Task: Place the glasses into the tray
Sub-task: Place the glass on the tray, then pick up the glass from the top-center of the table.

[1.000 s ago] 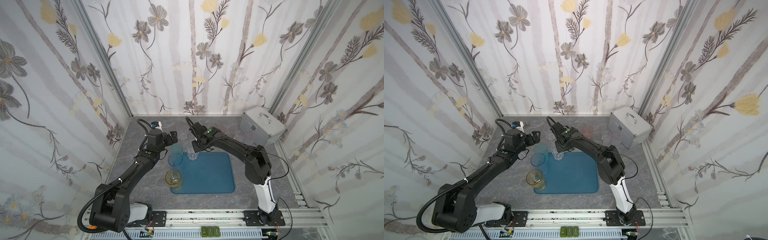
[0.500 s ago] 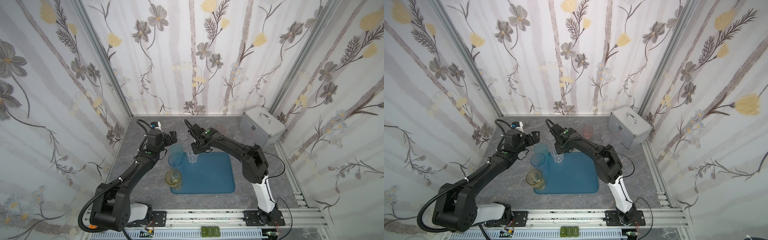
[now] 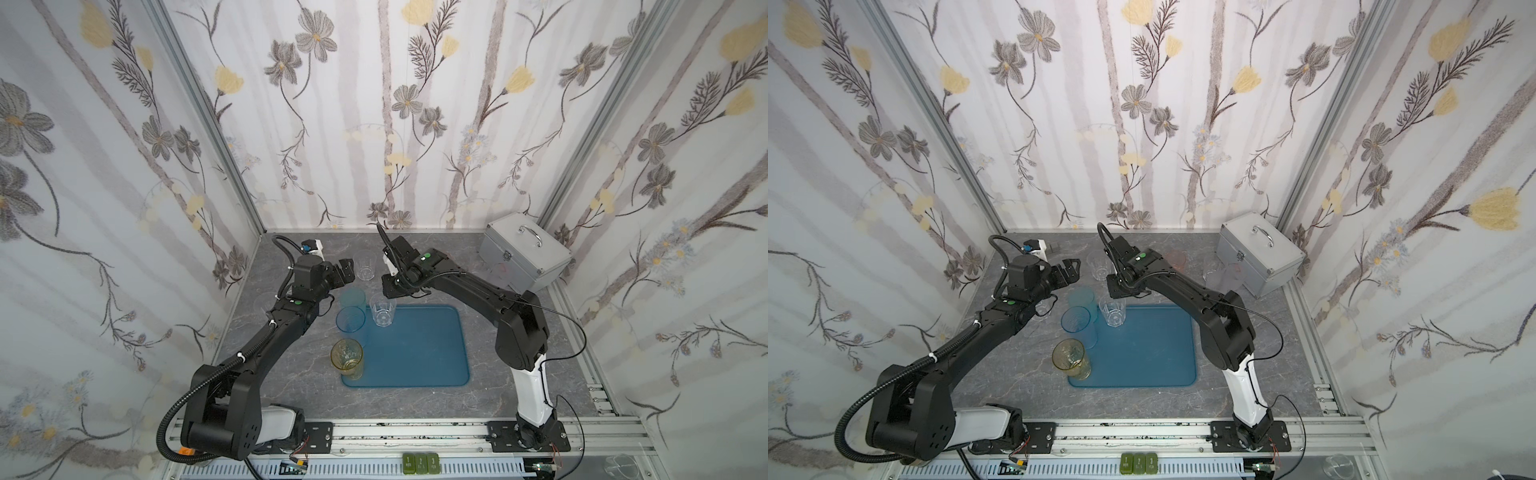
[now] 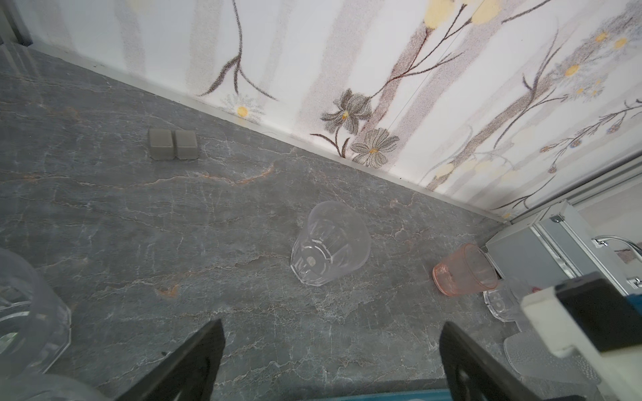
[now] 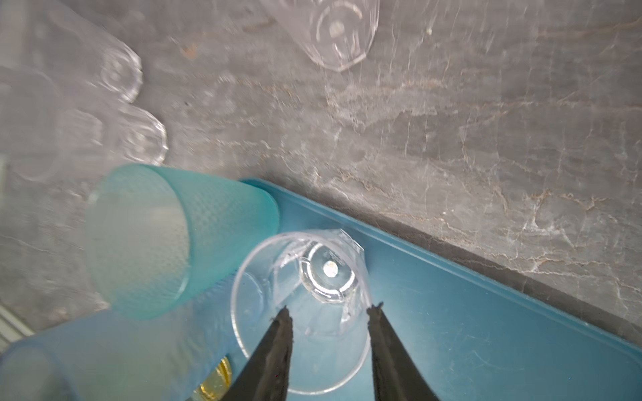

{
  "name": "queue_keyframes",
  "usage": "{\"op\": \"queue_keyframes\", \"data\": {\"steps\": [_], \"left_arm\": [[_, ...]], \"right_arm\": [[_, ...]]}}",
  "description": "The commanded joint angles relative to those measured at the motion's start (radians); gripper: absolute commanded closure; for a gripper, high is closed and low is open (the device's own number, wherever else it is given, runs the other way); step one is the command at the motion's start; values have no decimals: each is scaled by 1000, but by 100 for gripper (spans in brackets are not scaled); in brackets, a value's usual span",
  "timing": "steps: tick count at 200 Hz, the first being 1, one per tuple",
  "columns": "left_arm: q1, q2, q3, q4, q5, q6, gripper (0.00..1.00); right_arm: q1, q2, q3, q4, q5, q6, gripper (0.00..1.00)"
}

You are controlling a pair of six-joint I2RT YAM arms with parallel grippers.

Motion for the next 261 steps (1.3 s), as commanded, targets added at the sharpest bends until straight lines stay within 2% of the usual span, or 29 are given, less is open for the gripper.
{"op": "queue_keyframes", "data": {"steps": [1, 62, 90, 127, 210, 261], "left_arm": [[1, 29, 40, 13, 25, -7, 2], [1, 183, 239, -197, -6, 61, 4], [2, 283, 346, -280, -30, 102, 4], [3, 391, 482, -354, -65, 148, 4], [27, 551, 645, -418, -74, 174, 4], [55, 571, 670, -441, -60, 179, 5]], "right_arm": [[-17, -75, -76, 151, -58, 65, 59], [-64, -249, -371, 373, -7, 161, 57], [-86, -283, -461, 432, -14, 191, 57], [-93, -270, -459, 433, -7, 172, 57], [-97, -243, -475, 474, -12, 181, 51], [-93, -205, -433, 459, -38, 168, 47]]}}
